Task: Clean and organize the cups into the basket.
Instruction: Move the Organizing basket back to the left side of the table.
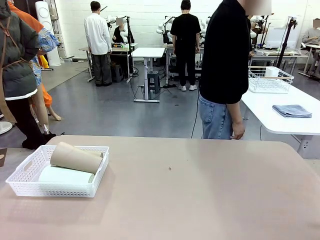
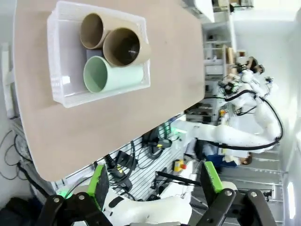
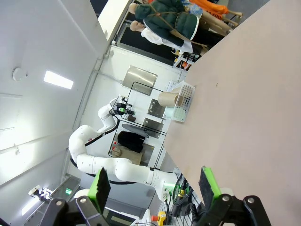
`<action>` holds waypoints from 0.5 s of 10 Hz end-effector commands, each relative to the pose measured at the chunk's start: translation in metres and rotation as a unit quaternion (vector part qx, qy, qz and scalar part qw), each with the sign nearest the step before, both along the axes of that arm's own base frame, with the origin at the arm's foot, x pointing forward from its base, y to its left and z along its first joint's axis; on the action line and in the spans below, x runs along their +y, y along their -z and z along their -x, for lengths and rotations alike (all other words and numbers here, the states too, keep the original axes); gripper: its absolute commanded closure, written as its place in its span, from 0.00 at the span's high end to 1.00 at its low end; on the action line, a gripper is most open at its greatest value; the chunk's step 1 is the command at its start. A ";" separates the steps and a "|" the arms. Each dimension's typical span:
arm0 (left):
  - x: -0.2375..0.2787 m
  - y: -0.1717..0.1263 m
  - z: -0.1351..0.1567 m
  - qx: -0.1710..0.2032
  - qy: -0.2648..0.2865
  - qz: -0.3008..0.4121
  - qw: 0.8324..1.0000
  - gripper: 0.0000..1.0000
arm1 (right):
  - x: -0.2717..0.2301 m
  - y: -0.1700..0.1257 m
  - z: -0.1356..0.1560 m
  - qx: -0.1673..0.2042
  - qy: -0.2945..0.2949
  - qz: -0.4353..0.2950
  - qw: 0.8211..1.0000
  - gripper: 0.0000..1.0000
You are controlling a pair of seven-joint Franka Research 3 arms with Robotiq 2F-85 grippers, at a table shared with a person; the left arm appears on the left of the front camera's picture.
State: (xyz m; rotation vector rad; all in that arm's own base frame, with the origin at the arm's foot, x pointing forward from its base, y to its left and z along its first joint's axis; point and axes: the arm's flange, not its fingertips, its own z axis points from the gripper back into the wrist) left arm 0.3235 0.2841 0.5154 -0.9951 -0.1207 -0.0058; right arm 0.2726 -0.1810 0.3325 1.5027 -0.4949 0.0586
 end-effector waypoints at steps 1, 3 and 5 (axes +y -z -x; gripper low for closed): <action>0.041 0.008 -0.022 0.010 0.009 0.078 0.997 1.00 | 0.000 -0.001 0.002 0.005 -0.002 0.004 1.000 1.00; 0.060 0.017 -0.026 0.014 0.021 0.133 0.991 1.00 | 0.000 -0.001 0.002 0.005 -0.002 0.004 1.000 1.00; 0.069 0.022 -0.027 0.011 0.023 0.157 0.987 1.00 | 0.000 -0.001 0.002 0.005 -0.002 0.004 1.000 1.00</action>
